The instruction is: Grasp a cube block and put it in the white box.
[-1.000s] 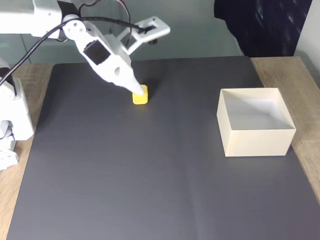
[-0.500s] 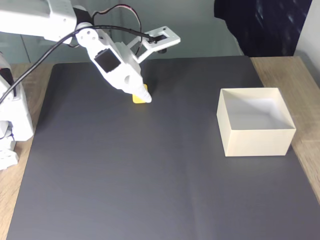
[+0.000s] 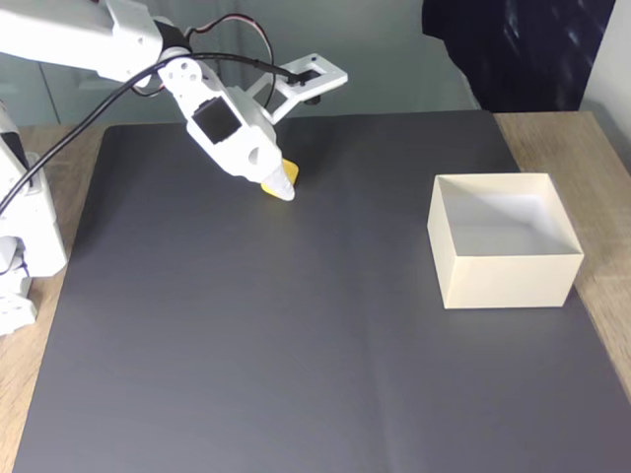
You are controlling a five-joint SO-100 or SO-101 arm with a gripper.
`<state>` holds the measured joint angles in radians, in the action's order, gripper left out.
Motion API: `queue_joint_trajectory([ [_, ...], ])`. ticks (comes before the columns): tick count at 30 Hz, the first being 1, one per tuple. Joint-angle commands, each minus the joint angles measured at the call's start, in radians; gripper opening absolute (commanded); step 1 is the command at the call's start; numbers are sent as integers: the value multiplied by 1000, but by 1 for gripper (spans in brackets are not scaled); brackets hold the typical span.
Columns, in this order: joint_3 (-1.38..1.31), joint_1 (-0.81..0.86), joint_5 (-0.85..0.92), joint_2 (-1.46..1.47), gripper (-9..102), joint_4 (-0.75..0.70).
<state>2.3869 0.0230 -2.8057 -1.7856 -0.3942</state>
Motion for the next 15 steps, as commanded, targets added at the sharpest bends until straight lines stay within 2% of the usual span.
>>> queue_joint_trajectory([
  [1,-41,-11,3,-17,23,14],
  [15,-77,2,-37,-38,22,2],
])
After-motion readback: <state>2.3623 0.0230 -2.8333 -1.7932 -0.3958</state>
